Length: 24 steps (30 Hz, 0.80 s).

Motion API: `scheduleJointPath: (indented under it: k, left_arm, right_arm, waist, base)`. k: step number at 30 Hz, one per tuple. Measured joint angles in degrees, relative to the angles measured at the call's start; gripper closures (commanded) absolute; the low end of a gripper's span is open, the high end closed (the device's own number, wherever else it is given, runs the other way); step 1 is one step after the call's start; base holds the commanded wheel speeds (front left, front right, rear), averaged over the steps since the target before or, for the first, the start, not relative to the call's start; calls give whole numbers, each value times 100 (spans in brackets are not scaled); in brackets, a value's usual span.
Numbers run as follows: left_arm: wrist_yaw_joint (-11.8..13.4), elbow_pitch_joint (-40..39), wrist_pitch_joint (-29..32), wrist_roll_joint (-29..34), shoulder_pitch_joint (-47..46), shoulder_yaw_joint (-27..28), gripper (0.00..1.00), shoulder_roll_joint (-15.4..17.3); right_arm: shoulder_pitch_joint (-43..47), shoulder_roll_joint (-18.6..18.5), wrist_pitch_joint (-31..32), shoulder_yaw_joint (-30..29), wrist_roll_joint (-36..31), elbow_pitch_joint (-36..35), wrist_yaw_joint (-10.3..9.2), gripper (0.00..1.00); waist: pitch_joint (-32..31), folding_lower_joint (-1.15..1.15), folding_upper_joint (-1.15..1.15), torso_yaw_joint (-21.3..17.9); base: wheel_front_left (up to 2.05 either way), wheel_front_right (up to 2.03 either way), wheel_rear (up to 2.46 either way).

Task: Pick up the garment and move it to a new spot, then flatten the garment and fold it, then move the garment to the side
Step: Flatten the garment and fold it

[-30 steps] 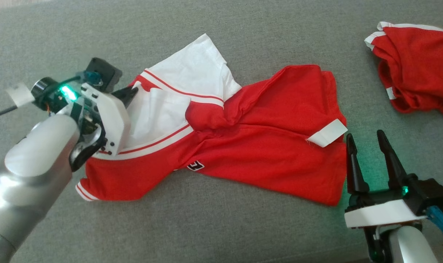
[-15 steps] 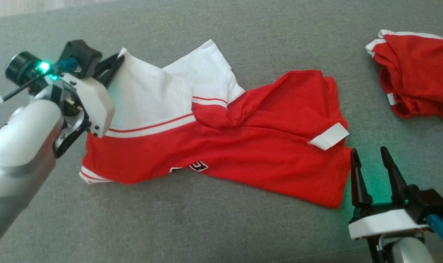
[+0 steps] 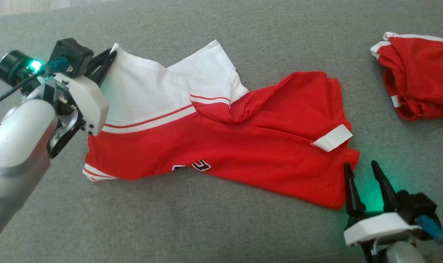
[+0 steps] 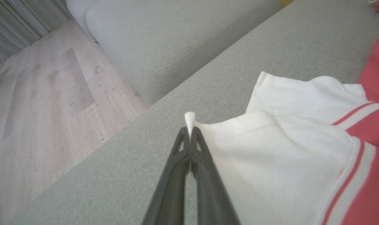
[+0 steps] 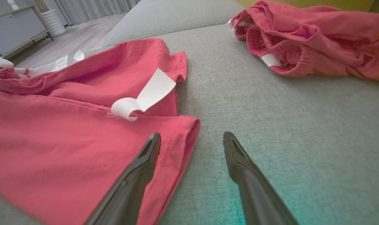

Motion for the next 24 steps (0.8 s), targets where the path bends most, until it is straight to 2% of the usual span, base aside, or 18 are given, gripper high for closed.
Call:
scheduleJointPath:
  k: [6, 14, 16, 18, 19, 20, 21, 22, 24]
  left_arm:
    - [15, -8, 1, 0, 0, -13, 100, 1]
    - [16, -35, -8, -53, 36, -33, 100, -11]
    - [15, -20, -24, -58, 65, -37, 100, -11]
    - [13, 4, -35, -77, 95, -44, 100, -11]
    - [14, 14, -54, -77, 108, -45, 100, -10]
    - [14, 20, -54, -77, 110, -49, 100, -10]
    - [14, 19, -54, -77, 110, -49, 100, -11]
    - [14, 20, -54, -83, 110, -49, 100, -10]
    - [14, 21, -53, -102, 110, -52, 100, -10]
  right_arm:
    - [-422, -148, 0, -44, -132, 394, -1, 0]
    - [-693, -159, 0, 18, -250, 937, -1, 0]
    - [-773, -158, 0, 69, -243, 1021, 0, 4]
    - [-845, -169, 0, 102, -243, 1071, -1, 21]
    - [-872, -171, 0, 114, -243, 1105, -1, 22]
    - [-901, -176, 0, 123, -242, 1143, 0, 28]
    - [-927, -183, 0, 130, -242, 1166, 0, 38]
    - [-943, -194, 0, 142, -242, 1187, 0, 53]
    - [-954, -208, 0, 172, -242, 1216, 0, 69]
  waist:
    - [-33, 0, 0, -8]
    - [-53, 0, 0, 49]
    - [-55, 0, 0, 60]
    - [-55, 0, 0, 69]
    - [-56, 0, 0, 71]
    - [-58, 0, 0, 75]
    - [-58, 0, 0, 79]
    - [-60, 0, 0, 82]
    - [-64, 0, 0, 86]
  base:
    - [0, 0, 0]
    - [0, 0, 0]
    - [0, 0, 0]
    - [0, 0, 0]
    - [0, 0, 0]
    - [0, 0, 0]
    - [0, 0, 0]
    - [0, 0, 0]
    - [0, 0, 0]
